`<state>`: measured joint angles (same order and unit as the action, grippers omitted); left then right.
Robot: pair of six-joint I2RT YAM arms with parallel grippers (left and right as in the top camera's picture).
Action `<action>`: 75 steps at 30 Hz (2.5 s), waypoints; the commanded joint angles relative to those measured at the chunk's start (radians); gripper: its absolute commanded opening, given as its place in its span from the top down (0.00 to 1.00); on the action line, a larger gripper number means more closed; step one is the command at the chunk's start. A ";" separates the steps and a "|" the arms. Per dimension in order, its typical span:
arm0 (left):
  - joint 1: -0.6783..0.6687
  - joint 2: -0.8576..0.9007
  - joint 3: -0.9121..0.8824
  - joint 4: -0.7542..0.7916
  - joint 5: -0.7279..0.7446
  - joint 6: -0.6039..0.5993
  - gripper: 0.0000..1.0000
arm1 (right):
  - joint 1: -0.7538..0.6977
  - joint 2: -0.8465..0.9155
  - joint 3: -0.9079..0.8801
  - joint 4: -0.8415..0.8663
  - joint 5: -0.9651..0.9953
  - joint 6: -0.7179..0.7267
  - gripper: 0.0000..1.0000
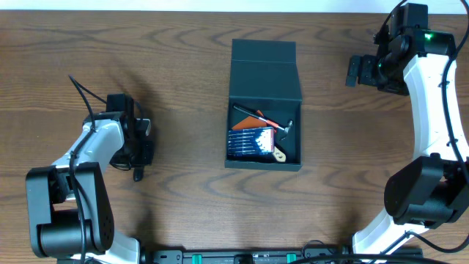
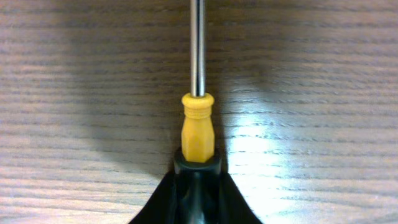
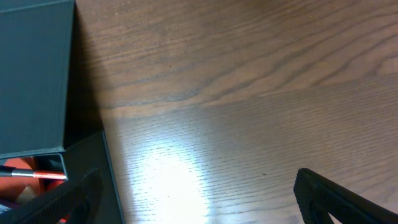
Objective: Pack container
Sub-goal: 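Lower the left gripper and close it on the screwdriver handle, then carry the screwdriver into the box and release it, then withdraw the left arm and move both grippers toward the box lid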
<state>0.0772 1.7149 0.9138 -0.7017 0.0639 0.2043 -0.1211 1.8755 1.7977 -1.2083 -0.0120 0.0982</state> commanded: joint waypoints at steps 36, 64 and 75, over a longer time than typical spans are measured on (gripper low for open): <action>-0.694 -0.164 0.509 -0.139 0.164 0.808 0.95 | -0.003 0.010 0.000 -0.001 -0.007 -0.009 0.01; -0.738 0.182 0.506 -0.082 0.164 0.801 0.32 | -0.003 0.010 0.000 -0.019 -0.007 -0.009 0.01; -0.737 0.089 0.507 -0.109 0.159 0.705 0.09 | -0.003 0.010 0.000 -0.025 -0.006 -0.010 0.01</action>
<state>-0.6621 1.8828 1.4216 -0.8066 0.2256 0.9630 -0.1215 1.8755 1.7977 -1.2350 -0.0120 0.0982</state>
